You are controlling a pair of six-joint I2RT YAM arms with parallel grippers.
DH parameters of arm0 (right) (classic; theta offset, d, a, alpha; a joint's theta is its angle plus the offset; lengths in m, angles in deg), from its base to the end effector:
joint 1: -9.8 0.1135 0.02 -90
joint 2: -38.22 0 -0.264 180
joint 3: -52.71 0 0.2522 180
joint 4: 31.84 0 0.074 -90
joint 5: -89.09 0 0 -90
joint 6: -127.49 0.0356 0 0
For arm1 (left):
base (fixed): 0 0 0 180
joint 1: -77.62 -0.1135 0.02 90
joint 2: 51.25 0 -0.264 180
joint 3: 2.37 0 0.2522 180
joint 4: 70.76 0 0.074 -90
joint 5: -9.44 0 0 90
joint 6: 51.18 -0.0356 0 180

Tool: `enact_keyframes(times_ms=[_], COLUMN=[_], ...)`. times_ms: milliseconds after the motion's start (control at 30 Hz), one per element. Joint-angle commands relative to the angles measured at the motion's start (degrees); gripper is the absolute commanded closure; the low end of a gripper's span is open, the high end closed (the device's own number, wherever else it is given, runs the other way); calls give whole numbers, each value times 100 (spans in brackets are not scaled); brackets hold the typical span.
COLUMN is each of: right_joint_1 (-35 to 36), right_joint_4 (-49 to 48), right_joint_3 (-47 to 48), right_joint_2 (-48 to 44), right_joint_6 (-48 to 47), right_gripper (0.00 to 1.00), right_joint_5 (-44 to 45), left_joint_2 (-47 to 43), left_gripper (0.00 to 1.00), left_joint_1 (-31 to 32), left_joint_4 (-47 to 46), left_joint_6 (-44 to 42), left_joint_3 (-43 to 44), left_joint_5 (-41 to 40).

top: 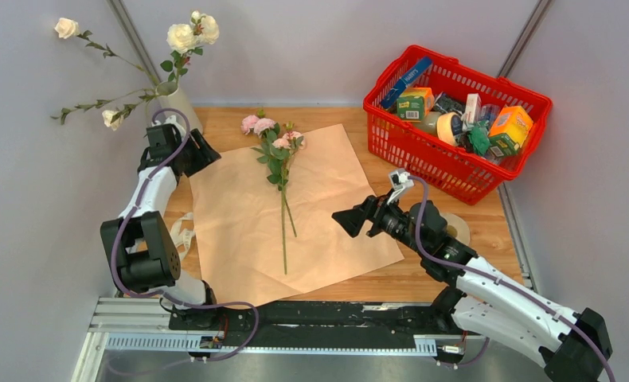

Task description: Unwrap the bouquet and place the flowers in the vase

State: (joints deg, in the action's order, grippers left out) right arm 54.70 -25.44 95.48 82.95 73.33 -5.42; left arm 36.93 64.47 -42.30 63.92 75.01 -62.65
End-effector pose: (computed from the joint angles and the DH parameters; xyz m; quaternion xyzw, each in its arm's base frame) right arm 0.1346 0.1381 0.2747 -0.0854 0.7518 0.4458 0.4784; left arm 0.3364 0.0673 0.2618 -0.2294 0.8651 -0.1839 0.4063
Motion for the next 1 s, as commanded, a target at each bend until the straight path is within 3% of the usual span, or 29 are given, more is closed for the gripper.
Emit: enact_keyframes(times_ms=[0, 233, 367, 567, 633, 700, 767, 867, 967], right_joint_1=[-26, -26, -26, -26, -26, -26, -17, -34, -34], right_joint_4=[182, 208, 208, -424, -302, -135, -843, -470, -390], right_joint_3=[192, 104, 131, -19, 69, 35, -289, 41, 271], right_joint_2=[45, 97, 89, 307, 553, 782, 914, 1125, 1266], right_joint_6=[249, 214, 213, 442, 197, 571, 732, 452, 240], right_gripper=[0, 0, 0, 0, 0, 0, 0, 0, 0], right_joint_5=[231, 250, 12, 55, 388, 969, 602, 1048, 787], left_joint_2=[-608, -1294, -1339, -1373, -1461, -1462, -1593, -1638, -1812], left_gripper=[34, 34, 33, 33, 31, 31, 31, 31, 31], left_joint_1=[-21, -21, -21, -12, 58, 189, 425, 532, 585], left_joint_4=[59, 42, -46, 760, 1095, 1498, 1475, 1685, 1686], left_joint_6=[-75, -480, -550, -822, -1086, -1139, -1218, -1421, -1420], left_joint_3=[-200, -446, -52, 1177, 1407, 1740, 1830, 2075, 2120], left_joint_5=[450, 661, 600, 204, -382, -351, -709, -1289, -1299])
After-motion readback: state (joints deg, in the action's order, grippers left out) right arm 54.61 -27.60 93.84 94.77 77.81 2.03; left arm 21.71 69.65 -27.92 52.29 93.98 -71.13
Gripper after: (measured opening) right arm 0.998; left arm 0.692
